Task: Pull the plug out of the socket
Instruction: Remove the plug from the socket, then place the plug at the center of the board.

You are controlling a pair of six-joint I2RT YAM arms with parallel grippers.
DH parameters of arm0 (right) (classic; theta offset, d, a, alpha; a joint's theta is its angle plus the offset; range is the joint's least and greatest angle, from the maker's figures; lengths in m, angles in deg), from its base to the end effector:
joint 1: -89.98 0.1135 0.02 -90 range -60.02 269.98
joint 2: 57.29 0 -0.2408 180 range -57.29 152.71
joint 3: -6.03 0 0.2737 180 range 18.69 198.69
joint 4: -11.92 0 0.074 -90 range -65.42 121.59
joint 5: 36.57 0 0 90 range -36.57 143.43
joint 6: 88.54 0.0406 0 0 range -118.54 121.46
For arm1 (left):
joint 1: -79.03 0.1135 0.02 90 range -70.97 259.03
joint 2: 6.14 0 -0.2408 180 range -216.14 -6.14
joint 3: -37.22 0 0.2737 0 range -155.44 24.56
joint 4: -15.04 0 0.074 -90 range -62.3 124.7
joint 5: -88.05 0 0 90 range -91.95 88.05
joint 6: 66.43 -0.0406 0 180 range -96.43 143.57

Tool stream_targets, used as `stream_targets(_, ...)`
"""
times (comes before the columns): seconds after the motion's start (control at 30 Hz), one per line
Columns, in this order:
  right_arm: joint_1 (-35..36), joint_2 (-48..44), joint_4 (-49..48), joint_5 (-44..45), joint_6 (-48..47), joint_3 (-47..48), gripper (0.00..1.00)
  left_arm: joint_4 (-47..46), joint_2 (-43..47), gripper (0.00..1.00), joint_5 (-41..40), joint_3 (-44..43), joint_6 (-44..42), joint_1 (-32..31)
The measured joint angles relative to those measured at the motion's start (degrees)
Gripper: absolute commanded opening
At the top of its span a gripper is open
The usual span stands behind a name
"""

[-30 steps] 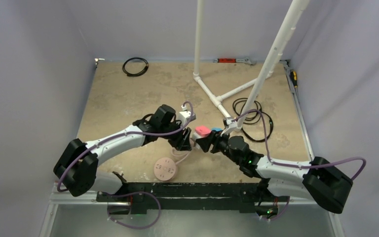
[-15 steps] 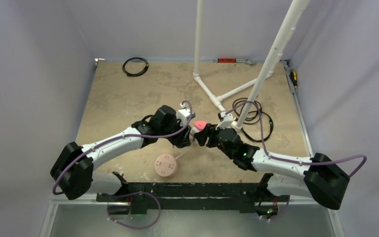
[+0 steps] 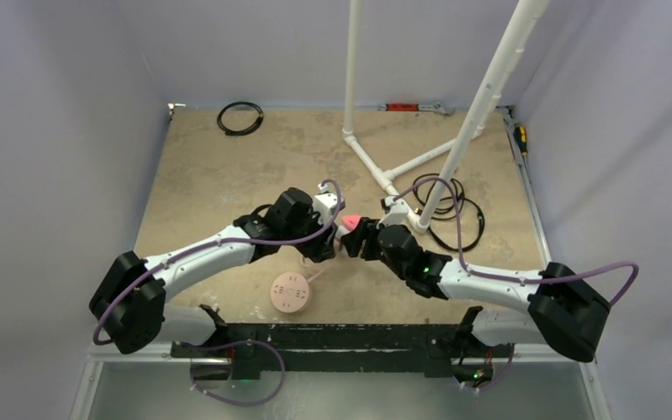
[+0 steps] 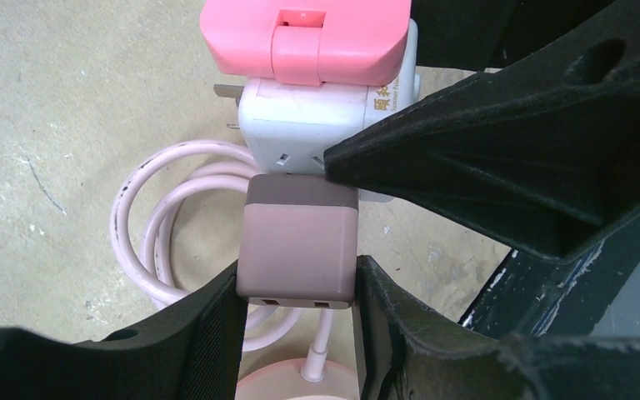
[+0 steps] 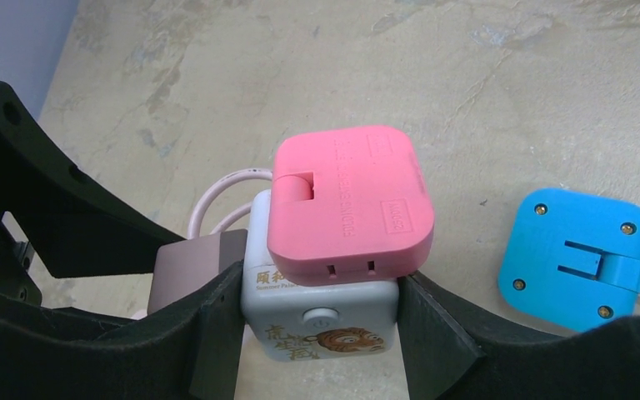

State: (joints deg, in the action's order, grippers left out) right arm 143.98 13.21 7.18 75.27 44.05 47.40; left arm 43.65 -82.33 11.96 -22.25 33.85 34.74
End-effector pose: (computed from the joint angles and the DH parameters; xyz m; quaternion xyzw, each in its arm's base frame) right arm 0.1770 0.2180 0.1611 0.0201 0.8314 0.2912 0.4728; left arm 0.2111 -0.2195 0.1879 0.3125 0.8646 -0.2725 0.2839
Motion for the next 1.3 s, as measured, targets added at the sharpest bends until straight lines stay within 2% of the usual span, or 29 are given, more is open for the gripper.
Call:
stream_targets(0.23, -1.03, -2.32, -8.52, -3.39, -0.63, -5.73, 0.00, -0.22, -0.07, 0.00, 8.81, 0.00, 0.13, 3.50)
stream_targets(0.5, -4.11, -4.50, -11.34, -7.26, -4.02, -9.79, 0.00, -0.81, -0.20, 0.00, 16.79, 0.00, 0.24, 4.90)
stream_targets(0.8, -4.37, -5.44, -11.89, -7.54, -4.72, -9.88, 0.00, -0.87, -0.15, 0.00, 17.31, 0.00, 0.15, 4.85)
stream_targets(0.93, -4.52, -5.16, -9.51, -6.21, -4.79, -8.68, 0.00, -1.77, 3.87, 0.00, 13.70, 0.02, 0.55, 4.00)
stream_targets(1.07, -5.57, -3.30, -7.30, -5.35, -5.42, -4.09, 0.00, -3.67, 8.11, 0.00, 7.82, 0.50, 3.76, -0.31)
stream_targets(1.3, -9.46, 1.36, -5.33, -5.68, -6.84, 2.47, 0.00, -17.40, 13.09, 0.00, -6.84, 10.29, 14.49, -7.89)
